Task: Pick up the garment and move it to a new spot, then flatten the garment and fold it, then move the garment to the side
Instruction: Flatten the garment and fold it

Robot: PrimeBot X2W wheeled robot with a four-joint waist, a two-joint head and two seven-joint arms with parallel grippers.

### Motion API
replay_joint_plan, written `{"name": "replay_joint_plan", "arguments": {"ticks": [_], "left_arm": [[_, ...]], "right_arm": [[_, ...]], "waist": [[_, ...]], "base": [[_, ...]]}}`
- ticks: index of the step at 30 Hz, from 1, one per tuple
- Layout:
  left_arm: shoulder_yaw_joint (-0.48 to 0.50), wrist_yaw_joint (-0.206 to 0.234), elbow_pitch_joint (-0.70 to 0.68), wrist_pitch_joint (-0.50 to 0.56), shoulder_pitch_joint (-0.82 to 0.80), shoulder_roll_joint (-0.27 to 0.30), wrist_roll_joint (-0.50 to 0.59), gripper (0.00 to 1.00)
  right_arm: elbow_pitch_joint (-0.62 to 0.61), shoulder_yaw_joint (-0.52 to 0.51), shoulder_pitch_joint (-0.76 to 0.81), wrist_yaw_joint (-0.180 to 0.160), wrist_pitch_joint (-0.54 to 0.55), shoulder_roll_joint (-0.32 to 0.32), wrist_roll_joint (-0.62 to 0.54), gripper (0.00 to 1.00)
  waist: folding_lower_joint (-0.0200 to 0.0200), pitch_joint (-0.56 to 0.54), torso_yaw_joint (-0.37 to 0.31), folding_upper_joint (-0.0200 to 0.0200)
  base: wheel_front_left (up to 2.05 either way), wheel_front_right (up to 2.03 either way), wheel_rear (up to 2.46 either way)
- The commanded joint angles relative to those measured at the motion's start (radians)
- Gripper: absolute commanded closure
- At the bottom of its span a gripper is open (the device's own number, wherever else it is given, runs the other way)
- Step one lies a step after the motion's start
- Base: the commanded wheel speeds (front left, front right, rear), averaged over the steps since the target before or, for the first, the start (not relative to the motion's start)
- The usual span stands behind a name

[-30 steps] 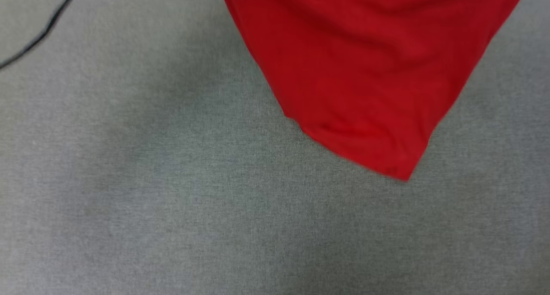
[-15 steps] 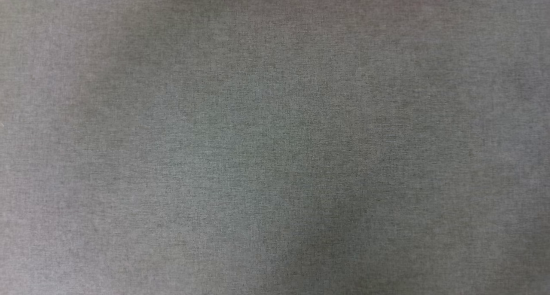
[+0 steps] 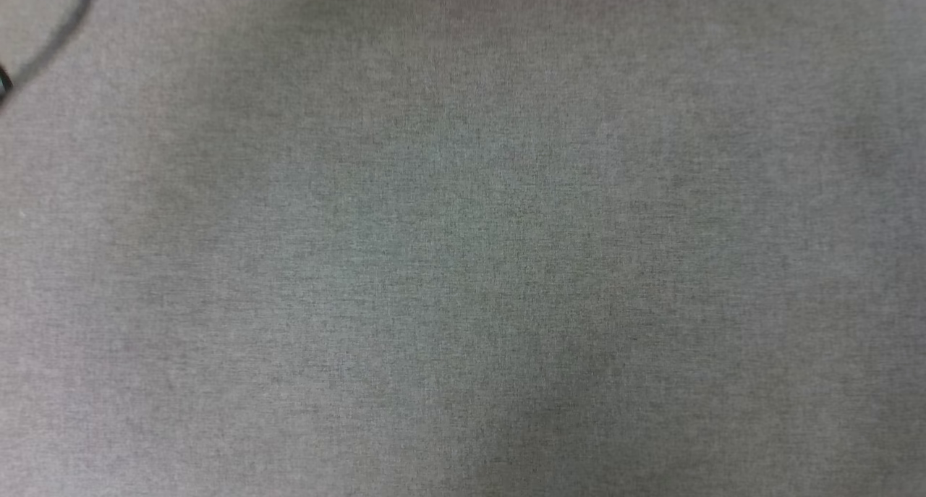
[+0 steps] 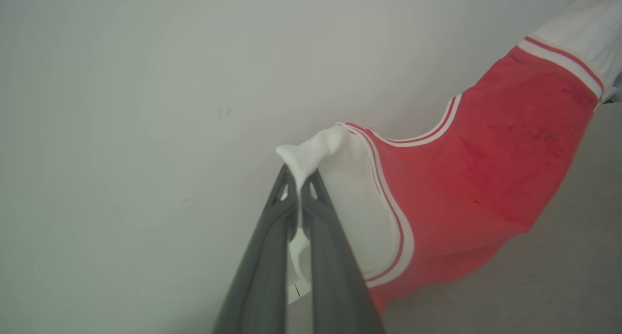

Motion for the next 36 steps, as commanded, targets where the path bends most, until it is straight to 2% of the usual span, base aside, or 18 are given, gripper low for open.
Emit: {"name": "replay_joint_plan", "arguments": {"ticks": [1,5,10,11,21,26,36], "left_arm": [[-0.012,0.000,0.004,-0.020,0.063,0.014,-0.015,1.00],[-0.035,-0.002,-0.012,-0.078,0.228,0.033,-0.057,1.00],[-0.063,0.012,-0.076,-0.131,0.462,0.071,-0.111,1.00],[-0.063,0.012,-0.076,-0.131,0.462,0.071,-0.111,1.00],[-0.089,0.129,-0.300,-0.193,0.885,0.200,-0.240,1.00],[-0.117,0.198,-0.399,-0.212,1.074,0.268,-0.298,1.00],[-0.136,0.312,-0.542,-0.260,1.344,0.386,-0.413,1.00]], "right_arm": [[0.017,0.022,0.061,-0.001,-0.025,0.013,0.021,1.00],[0.041,0.089,0.201,-0.001,-0.077,0.030,0.070,1.00],[0.024,0.163,0.379,-0.001,-0.135,0.014,0.137,1.00],[0.024,0.163,0.379,-0.001,-0.135,0.014,0.137,1.00],[-0.073,0.254,0.732,-0.001,-0.205,-0.081,0.235,1.00],[-0.129,0.241,0.898,-0.001,-0.214,-0.147,0.250,1.00],[-0.246,0.094,1.289,-0.001,-0.178,-0.226,0.277,1.00]], "waist": [[-0.0001,-0.020,-0.002,0.0000],[-0.0001,-0.062,-0.002,0.0000],[-0.0001,-0.122,0.000,0.0000],[-0.0001,-0.122,0.000,0.0000],[-0.0001,-0.257,-0.018,0.0000],[-0.0001,-0.325,-0.029,0.0000],[-0.0001,-0.435,-0.049,0.0000]], "base": [[0.00,0.00,0.00],[0.00,0.00,0.00],[0.00,0.00,0.00],[0.00,0.00,0.00],[0.00,0.00,0.00],[0.00,0.00,0.00],[0.00,0.00,0.00]]}}
